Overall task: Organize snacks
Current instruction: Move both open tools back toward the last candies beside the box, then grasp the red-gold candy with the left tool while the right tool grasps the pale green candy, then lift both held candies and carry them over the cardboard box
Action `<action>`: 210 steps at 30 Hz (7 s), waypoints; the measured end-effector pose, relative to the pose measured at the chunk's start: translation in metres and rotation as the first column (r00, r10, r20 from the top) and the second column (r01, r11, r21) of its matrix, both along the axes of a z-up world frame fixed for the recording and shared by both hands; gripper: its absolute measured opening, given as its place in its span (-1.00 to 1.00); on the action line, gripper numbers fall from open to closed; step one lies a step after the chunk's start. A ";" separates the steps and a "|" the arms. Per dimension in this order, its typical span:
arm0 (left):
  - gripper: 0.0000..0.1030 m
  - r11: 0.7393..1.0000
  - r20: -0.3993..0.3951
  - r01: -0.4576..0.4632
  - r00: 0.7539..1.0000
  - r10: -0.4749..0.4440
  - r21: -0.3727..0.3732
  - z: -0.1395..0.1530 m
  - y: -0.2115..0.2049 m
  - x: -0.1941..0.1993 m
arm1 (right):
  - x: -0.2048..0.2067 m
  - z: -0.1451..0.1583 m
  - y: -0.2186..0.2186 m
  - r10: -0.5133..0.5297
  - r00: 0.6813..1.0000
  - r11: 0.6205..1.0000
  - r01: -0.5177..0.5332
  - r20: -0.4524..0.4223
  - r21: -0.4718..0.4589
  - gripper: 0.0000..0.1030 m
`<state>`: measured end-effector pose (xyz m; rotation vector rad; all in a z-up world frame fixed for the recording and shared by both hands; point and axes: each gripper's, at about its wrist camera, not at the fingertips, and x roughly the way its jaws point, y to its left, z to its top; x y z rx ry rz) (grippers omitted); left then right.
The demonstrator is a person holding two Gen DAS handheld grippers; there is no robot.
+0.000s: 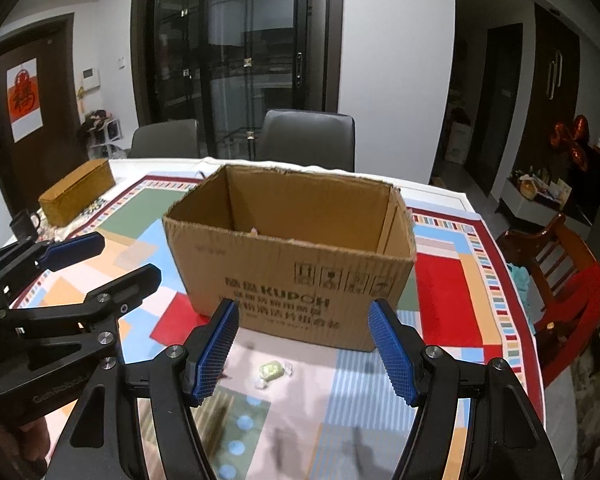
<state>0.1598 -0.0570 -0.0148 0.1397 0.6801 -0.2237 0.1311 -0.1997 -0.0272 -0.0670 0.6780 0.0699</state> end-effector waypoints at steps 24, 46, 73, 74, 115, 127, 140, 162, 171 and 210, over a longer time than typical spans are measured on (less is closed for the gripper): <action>0.27 0.997 -0.112 0.038 0.993 -0.030 0.071 -0.085 -0.002 -0.004 | 0.007 -0.074 0.002 0.049 0.991 0.999 -0.051 -0.127 -0.008 0.33; 0.26 0.992 -0.188 0.098 0.979 -0.082 0.078 -0.143 -0.018 0.011 | 0.029 -0.118 0.007 0.195 0.963 0.979 -0.203 -0.187 -0.026 0.33; 0.10 0.993 -0.175 0.085 0.982 -0.070 0.081 -0.153 -0.016 0.037 | 0.070 -0.137 0.018 0.214 0.930 0.976 -0.215 -0.299 0.029 0.12; 0.09 0.993 -0.178 0.089 0.981 -0.075 0.073 -0.153 -0.012 0.040 | 0.070 -0.136 0.019 0.213 0.930 0.976 -0.215 -0.299 0.027 0.10; -0.57 0.997 -0.185 0.071 0.980 -0.073 -0.014 -0.132 0.003 0.027 | 0.046 -0.127 0.023 0.183 0.951 0.983 -0.179 -0.251 0.041 -0.45; -0.57 0.998 -0.146 0.056 0.988 -0.056 -0.009 -0.104 0.007 0.011 | 0.028 -0.096 0.017 0.128 0.973 0.991 -0.121 -0.194 0.050 -0.45; -0.57 0.999 -0.102 0.051 0.993 -0.052 -0.018 -0.072 0.009 0.001 | 0.012 -0.067 0.010 0.060 0.986 0.996 -0.050 -0.155 0.071 -0.45; -0.57 0.998 -0.030 0.058 0.998 -0.058 -0.028 -0.024 -0.001 -0.006 | -0.001 -0.009 0.002 0.009 1.000 0.995 -0.007 -0.023 0.101 -0.45; -0.57 0.997 0.005 0.073 0.997 -0.073 -0.030 -0.005 -0.006 0.000 | 0.002 0.012 -0.004 -0.002 1.000 0.995 0.000 0.022 0.097 -0.45; -0.57 0.996 0.028 0.074 0.997 -0.073 -0.056 0.008 -0.025 0.086 | 0.069 0.029 -0.027 -0.057 0.997 0.994 0.051 0.059 0.100 -0.45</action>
